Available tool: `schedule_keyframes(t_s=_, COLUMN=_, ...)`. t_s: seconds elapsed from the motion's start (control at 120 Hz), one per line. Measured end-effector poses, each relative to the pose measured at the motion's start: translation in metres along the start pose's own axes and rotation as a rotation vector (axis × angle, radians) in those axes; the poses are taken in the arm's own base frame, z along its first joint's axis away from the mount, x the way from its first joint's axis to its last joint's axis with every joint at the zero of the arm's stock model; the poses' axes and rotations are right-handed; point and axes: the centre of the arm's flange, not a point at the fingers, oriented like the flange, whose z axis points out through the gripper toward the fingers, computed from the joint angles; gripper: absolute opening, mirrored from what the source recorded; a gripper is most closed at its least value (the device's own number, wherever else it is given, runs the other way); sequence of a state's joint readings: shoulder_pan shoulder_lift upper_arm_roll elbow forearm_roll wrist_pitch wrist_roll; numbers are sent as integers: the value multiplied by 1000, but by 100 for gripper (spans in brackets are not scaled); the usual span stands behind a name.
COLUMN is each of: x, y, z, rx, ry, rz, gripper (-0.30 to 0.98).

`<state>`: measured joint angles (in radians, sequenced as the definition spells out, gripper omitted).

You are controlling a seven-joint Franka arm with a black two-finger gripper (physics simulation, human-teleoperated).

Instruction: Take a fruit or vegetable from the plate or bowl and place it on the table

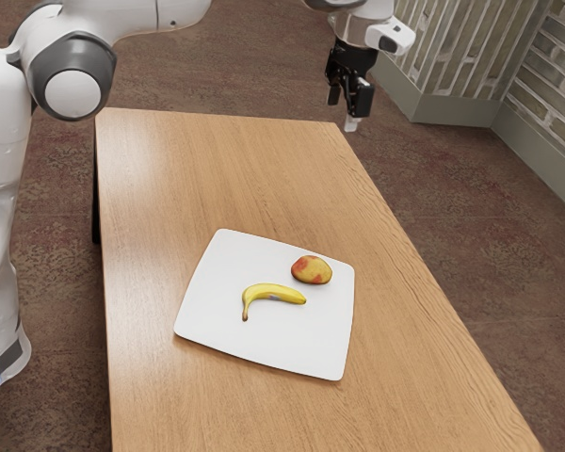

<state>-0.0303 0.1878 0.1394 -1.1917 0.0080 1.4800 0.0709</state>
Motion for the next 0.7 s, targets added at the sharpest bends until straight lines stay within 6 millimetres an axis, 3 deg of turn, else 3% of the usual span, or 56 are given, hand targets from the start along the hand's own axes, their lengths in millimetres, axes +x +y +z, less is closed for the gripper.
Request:
schedule_keyframes(t_s=0.217, x=0, y=0, z=-1, rx=-8, ry=2, rz=13, gripper=69)
schedule_keyframes(t_s=0.283, x=5, y=19, z=-6, rx=-16, ry=23, rz=49, gripper=69)
schedule_keyframes(t_s=0.367, x=33, y=41, z=51, rx=-30, ry=-40, rz=98, gripper=69)
schedule_keyframes(t_s=0.442, x=51, y=50, z=100, rx=-45, ry=-93, rz=127, gripper=69)
schedule_keyframes(t_s=0.7, x=77, y=53, z=190, rx=-62, ry=-152, rz=234, gripper=69)
